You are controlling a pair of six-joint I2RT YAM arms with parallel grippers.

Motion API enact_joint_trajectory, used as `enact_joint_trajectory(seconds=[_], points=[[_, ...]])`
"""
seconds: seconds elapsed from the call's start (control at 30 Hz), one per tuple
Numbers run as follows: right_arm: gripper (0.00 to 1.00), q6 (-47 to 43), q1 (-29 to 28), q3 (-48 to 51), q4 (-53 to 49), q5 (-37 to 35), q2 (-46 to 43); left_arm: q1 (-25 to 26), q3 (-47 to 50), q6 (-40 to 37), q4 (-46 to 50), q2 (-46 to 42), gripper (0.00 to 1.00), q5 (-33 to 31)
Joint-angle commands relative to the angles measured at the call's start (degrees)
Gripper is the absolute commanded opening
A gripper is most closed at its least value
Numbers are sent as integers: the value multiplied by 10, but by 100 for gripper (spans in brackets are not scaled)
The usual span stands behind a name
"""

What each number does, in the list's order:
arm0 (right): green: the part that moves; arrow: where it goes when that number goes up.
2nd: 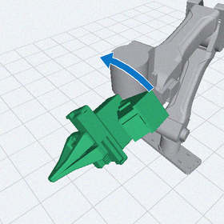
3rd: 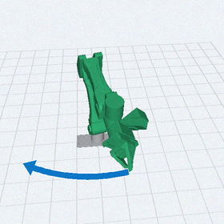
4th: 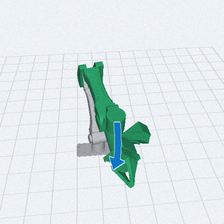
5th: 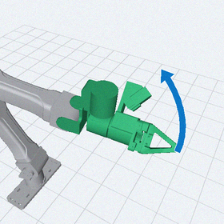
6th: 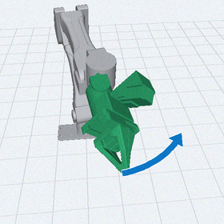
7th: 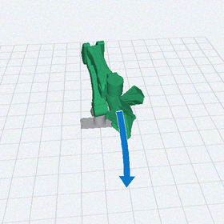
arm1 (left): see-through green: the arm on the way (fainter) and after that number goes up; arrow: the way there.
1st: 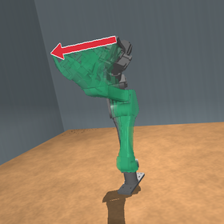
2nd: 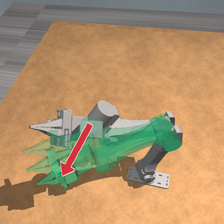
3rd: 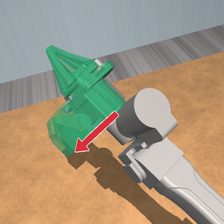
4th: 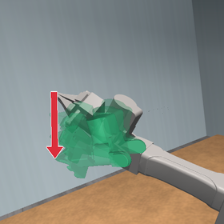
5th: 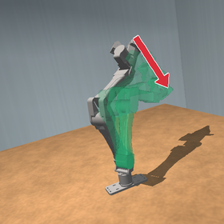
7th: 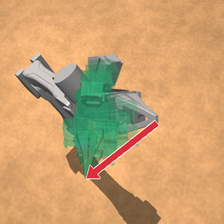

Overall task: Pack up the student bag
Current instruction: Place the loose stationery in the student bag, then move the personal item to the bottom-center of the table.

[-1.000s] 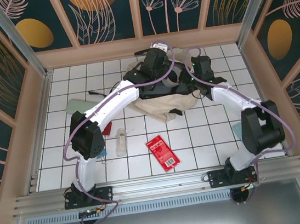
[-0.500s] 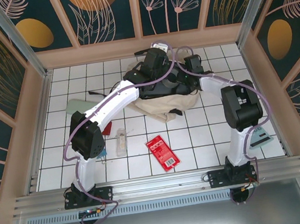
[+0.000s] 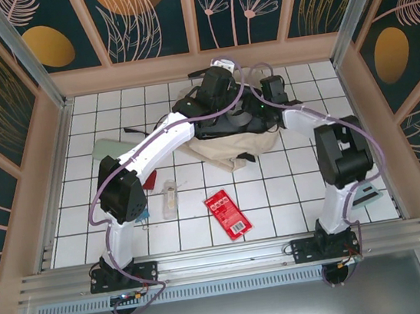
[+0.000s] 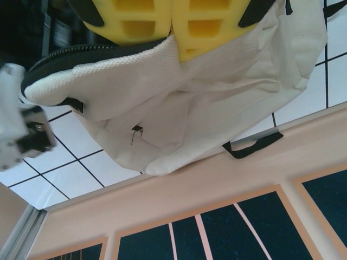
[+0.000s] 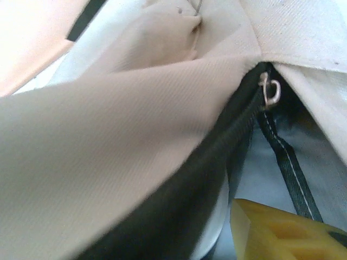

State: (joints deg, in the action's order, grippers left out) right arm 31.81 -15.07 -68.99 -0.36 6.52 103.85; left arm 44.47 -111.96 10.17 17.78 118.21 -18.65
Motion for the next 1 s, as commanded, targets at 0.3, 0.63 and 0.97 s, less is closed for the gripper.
enact_joint_trajectory(seconds=[0.3,0.63,0.97], points=[[54,-40,-23,191,14,38,-281,-20,-54,-16,-25,1,0,-14],[58,-35,-203,360,-19,-28,-455,-26,-52,-14,-22,4,0,-19],[68,-11,-417,393,-60,-138,-382,-38,-43,-1,-12,1,0,-30]])
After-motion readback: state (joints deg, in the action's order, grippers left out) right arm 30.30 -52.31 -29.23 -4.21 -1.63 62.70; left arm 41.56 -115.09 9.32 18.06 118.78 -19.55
